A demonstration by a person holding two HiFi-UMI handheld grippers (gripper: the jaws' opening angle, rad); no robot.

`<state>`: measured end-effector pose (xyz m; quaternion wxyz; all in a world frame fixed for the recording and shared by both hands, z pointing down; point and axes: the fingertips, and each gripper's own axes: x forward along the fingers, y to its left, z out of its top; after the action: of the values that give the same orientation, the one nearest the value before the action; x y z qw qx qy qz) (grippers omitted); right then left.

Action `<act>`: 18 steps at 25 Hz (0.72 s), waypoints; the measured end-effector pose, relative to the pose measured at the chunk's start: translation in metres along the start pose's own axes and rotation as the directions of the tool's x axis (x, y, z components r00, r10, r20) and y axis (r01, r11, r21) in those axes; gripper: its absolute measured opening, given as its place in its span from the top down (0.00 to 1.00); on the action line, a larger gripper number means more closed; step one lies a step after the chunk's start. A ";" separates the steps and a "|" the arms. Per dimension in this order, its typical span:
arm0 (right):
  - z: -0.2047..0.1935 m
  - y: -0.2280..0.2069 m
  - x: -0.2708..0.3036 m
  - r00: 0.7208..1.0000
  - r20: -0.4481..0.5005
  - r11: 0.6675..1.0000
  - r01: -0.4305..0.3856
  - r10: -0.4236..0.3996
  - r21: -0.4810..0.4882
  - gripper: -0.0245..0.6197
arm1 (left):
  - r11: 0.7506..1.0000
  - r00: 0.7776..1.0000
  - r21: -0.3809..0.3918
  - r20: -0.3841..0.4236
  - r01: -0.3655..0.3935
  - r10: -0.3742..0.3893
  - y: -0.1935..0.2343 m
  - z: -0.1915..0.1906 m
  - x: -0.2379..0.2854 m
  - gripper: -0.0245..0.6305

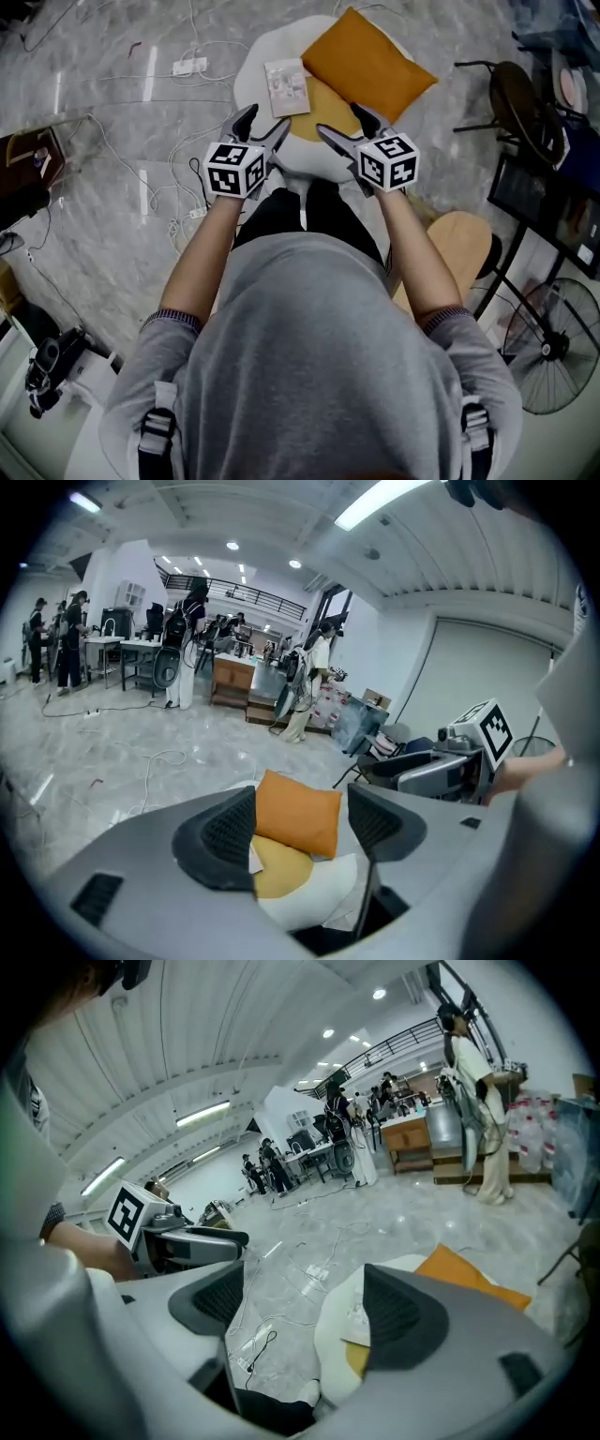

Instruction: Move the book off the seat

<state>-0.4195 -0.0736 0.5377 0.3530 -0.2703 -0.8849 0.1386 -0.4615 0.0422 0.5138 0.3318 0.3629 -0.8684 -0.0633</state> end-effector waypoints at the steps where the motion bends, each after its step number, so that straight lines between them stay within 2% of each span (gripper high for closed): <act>1: -0.001 -0.010 0.008 1.000 -0.007 1.000 -0.007 0.007 0.003 0.32 | 1.000 1.000 -0.013 -0.006 -0.010 0.010 0.006 -0.004 0.012 0.46; 7: -0.031 -0.069 0.078 0.994 -0.100 0.998 -0.039 0.044 0.049 0.32 | 0.995 0.996 -0.073 -0.067 -0.065 0.060 0.057 -0.047 0.080 0.46; 11: -0.050 -0.099 0.129 0.991 -0.129 0.997 -0.023 0.032 0.073 0.32 | 0.990 0.991 -0.117 -0.115 -0.079 0.065 0.103 -0.087 0.125 0.46; 15: -0.092 -0.118 0.177 0.984 -0.173 0.991 -0.019 0.042 0.132 0.34 | 0.985 0.983 -0.143 -0.170 -0.091 0.066 0.145 -0.130 0.158 0.46; 18: -0.120 -0.134 0.206 0.974 -0.222 0.990 -0.004 0.036 0.141 0.34 | 0.983 0.976 -0.160 -0.210 -0.094 0.059 0.168 -0.161 0.178 0.46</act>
<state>-0.5116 -0.0575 0.7951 0.4669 -0.2677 -0.8249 0.1726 -0.5523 0.0660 0.7911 0.4510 0.3043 -0.8346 -0.0863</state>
